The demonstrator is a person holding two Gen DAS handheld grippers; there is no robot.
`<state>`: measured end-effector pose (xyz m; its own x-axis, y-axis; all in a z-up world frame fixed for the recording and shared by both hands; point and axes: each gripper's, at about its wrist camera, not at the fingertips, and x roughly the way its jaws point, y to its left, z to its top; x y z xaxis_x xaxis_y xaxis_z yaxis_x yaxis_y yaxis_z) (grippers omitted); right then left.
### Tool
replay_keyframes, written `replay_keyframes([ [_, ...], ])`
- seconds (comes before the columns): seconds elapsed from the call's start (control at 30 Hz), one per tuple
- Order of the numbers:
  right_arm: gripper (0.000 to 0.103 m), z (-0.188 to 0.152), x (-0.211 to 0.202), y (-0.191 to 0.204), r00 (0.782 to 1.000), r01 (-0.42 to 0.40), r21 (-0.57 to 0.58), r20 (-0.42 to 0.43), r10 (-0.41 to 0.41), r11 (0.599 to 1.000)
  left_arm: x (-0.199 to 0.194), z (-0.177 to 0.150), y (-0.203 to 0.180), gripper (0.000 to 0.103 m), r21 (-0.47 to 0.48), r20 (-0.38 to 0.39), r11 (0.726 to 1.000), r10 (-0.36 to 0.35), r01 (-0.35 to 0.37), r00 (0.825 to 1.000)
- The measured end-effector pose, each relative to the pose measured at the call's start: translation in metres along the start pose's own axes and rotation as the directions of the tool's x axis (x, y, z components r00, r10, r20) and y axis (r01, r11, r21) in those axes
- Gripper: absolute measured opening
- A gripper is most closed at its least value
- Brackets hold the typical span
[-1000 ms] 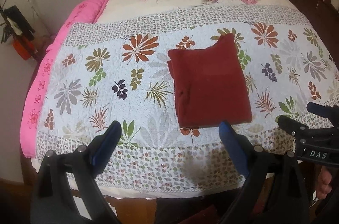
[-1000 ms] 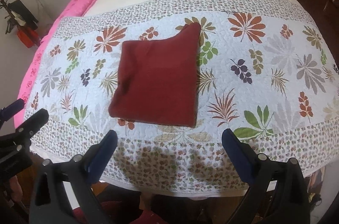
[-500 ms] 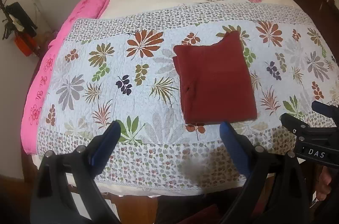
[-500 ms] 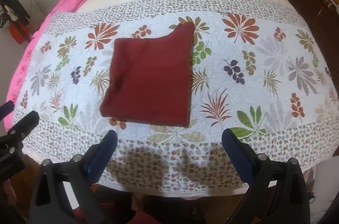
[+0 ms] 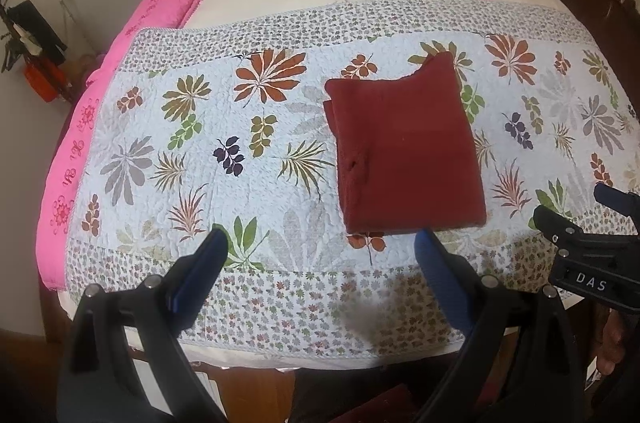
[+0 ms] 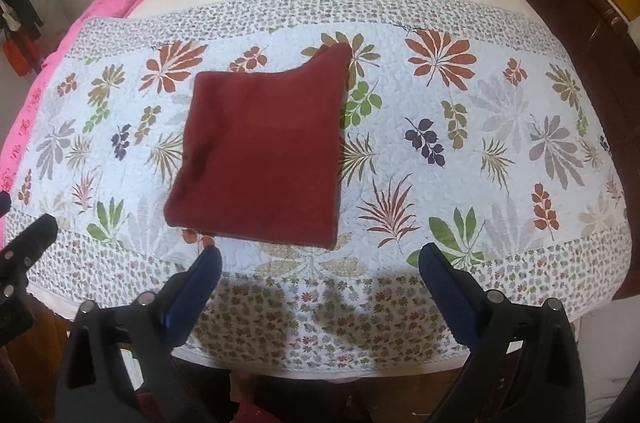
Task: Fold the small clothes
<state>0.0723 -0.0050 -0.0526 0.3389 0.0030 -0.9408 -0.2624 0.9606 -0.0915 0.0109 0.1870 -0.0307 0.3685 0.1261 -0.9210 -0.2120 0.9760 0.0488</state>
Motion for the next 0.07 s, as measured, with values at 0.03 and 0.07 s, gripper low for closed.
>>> replay_keyframes([
  [0.03, 0.099, 0.0005, 0.0, -0.0004, 1.0, 0.004, -0.003, 0.002, -0.004, 1.0, 0.0003, 0.0004, -0.0004, 0.094, 0.002, 0.0, 1.0, 0.003, -0.003, 1.0],
  [0.07, 0.099, 0.001, -0.0001, -0.0002, 1.0, 0.012, -0.005, 0.005, -0.012, 1.0, 0.001, 0.0008, -0.0012, 0.094, 0.005, -0.001, 1.0, 0.004, -0.004, 1.0],
])
